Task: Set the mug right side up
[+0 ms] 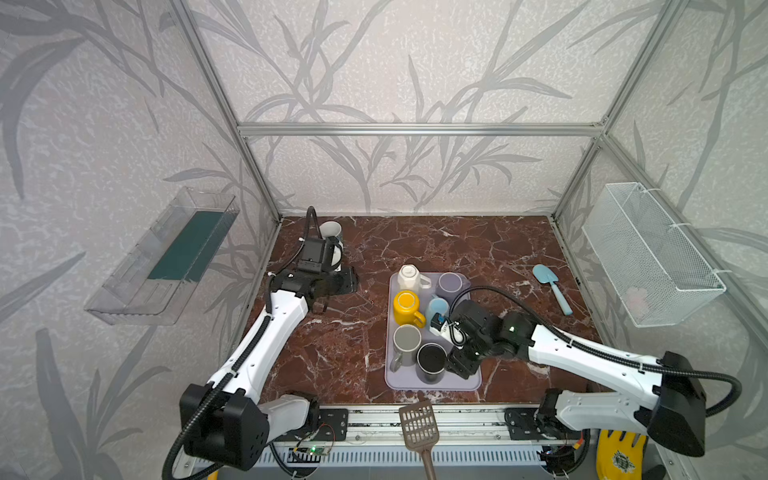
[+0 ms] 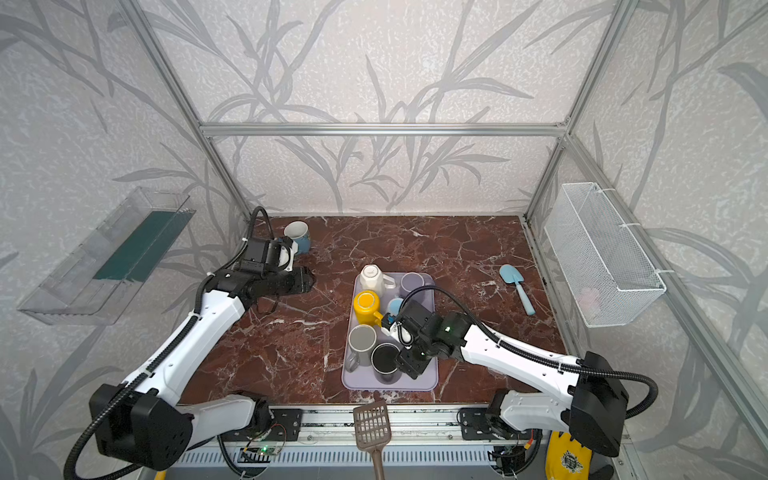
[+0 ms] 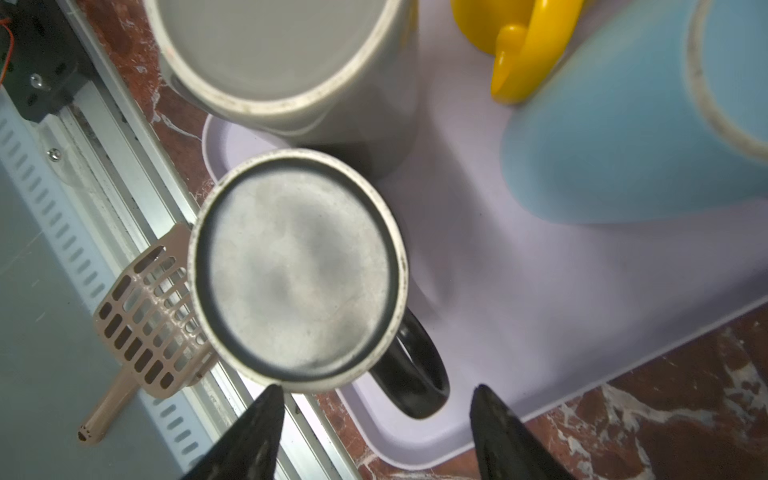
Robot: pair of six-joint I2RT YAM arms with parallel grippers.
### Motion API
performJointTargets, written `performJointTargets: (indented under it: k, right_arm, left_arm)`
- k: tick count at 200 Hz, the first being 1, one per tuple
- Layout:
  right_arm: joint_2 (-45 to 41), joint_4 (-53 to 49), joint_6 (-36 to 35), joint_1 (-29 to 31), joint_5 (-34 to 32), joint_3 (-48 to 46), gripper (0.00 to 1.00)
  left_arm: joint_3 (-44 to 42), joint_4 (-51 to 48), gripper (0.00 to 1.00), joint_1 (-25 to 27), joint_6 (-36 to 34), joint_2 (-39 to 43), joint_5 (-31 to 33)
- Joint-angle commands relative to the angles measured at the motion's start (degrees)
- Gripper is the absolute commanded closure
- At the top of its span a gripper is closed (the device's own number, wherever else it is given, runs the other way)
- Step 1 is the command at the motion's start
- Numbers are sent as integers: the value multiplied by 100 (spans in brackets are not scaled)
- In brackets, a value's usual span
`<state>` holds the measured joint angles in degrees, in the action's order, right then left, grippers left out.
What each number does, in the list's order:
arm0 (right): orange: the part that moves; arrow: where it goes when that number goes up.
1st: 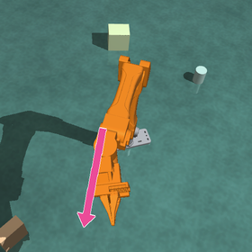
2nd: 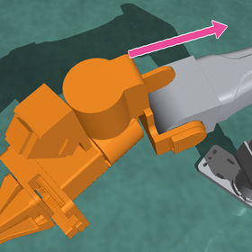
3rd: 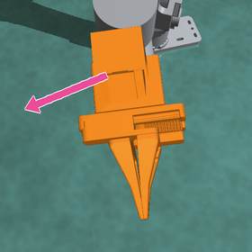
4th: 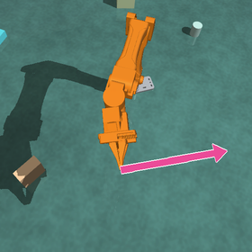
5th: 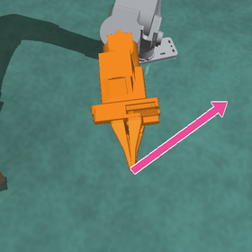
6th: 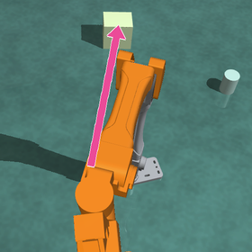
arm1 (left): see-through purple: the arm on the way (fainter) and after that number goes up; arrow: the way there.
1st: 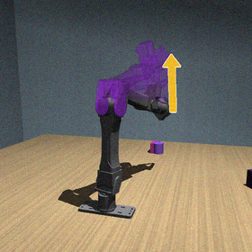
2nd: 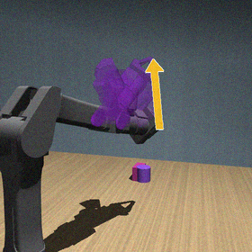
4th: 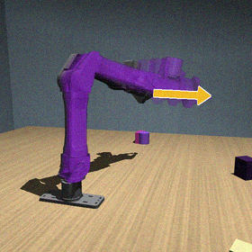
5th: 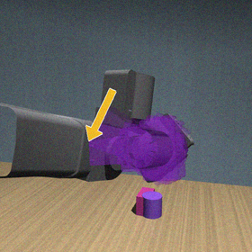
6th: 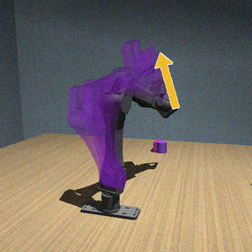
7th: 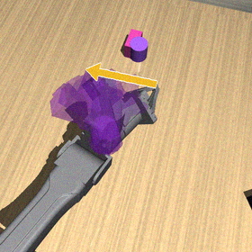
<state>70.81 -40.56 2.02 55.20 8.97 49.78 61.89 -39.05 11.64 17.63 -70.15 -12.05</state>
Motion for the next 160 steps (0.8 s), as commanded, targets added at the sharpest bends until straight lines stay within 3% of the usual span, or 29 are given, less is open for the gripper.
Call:
performJointTargets:
  k: [1,125,160]
  right_arm:
    - [199,104,-202,42,65,91,29]
    - [384,15,-11,245,118,5,39]
    - [537,-82,75,254,-23,76,47]
  left_arm:
    - [218,-163,42,37,-66,118,76]
    - [182,-183,42,38,-75,216,68]
    - [175,-202,42,41,-71,263,75]
